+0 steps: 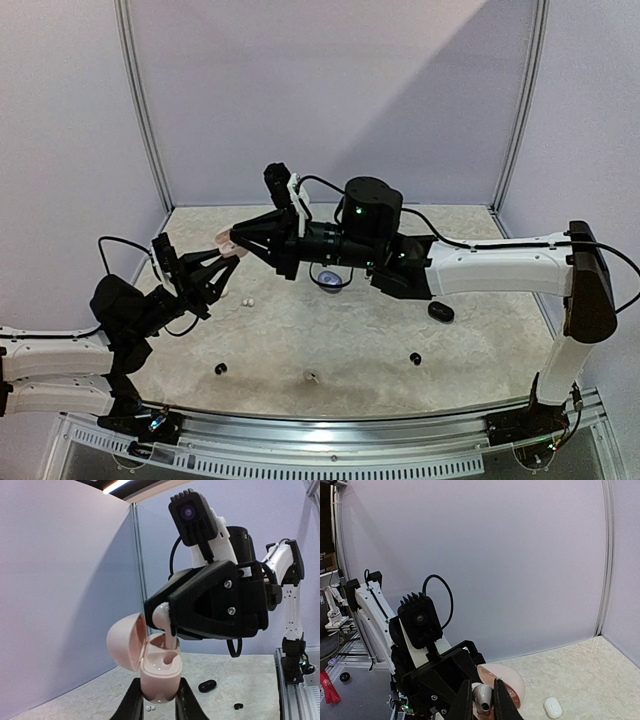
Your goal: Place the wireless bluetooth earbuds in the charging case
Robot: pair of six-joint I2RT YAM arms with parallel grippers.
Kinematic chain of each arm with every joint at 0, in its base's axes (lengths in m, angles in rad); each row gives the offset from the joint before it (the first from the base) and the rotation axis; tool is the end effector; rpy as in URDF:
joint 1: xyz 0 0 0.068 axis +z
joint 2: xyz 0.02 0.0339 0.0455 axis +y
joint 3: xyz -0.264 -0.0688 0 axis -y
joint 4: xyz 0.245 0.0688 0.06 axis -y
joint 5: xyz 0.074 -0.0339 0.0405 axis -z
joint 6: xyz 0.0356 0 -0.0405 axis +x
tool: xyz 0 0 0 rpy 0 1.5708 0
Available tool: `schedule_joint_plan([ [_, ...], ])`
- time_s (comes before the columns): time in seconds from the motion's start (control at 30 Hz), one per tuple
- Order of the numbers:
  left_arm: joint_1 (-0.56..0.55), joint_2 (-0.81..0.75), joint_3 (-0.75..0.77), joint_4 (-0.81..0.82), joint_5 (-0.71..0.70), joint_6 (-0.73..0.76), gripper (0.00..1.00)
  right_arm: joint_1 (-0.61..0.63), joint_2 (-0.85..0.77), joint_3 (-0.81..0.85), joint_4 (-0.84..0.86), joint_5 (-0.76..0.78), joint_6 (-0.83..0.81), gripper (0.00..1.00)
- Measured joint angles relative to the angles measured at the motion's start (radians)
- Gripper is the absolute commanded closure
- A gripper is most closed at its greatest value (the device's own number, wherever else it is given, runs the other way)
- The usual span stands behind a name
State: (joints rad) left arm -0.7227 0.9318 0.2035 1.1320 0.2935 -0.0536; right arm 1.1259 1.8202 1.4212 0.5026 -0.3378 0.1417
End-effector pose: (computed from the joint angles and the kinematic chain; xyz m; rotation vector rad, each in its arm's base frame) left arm 0.1317 -0.1299 0.2496 0.6470 1.0440 -0.8510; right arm 0.1792 0.4034 0.3406 -1.0100 1.2514 1.2552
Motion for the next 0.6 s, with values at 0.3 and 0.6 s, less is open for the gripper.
schedule_joint_plan([
  [0.3, -0.001, 0.0, 0.0, -0.001, -0.013, 0.0, 1.0, 0.002, 0.001, -0.007, 0.004, 0.055, 0.009, 0.75],
  [0.6, -0.001, 0.0, 0.0, -0.012, -0.019, -0.002, 1.0, 0.006, 0.0, -0.007, -0.015, 0.1, 0.002, 0.7],
])
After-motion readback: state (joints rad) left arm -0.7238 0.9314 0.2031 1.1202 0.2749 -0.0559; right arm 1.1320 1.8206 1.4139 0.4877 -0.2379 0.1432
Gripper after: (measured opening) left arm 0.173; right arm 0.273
